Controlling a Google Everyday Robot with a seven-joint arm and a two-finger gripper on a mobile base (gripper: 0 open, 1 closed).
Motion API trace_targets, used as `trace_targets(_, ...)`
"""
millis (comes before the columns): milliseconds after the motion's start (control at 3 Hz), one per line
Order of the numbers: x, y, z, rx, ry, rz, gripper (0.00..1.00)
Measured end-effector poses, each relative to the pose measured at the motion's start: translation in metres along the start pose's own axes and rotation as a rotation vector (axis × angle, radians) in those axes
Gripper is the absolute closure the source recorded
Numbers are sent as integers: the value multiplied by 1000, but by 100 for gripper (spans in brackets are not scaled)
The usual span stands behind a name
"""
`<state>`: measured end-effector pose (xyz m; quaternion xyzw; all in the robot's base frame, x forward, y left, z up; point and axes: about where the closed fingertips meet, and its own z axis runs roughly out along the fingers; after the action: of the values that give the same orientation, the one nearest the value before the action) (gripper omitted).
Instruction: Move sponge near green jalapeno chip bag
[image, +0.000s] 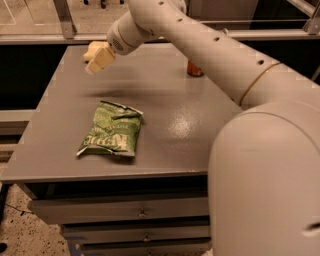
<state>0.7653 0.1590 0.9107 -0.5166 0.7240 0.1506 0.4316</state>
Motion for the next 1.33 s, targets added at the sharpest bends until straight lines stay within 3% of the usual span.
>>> trace_targets(667,7,-47,76,-3,-67,81,0)
trace_targets(1000,10,-57,96,-6,-72,108,0)
trace_targets(1333,13,-59,109,-7,-69,132,16)
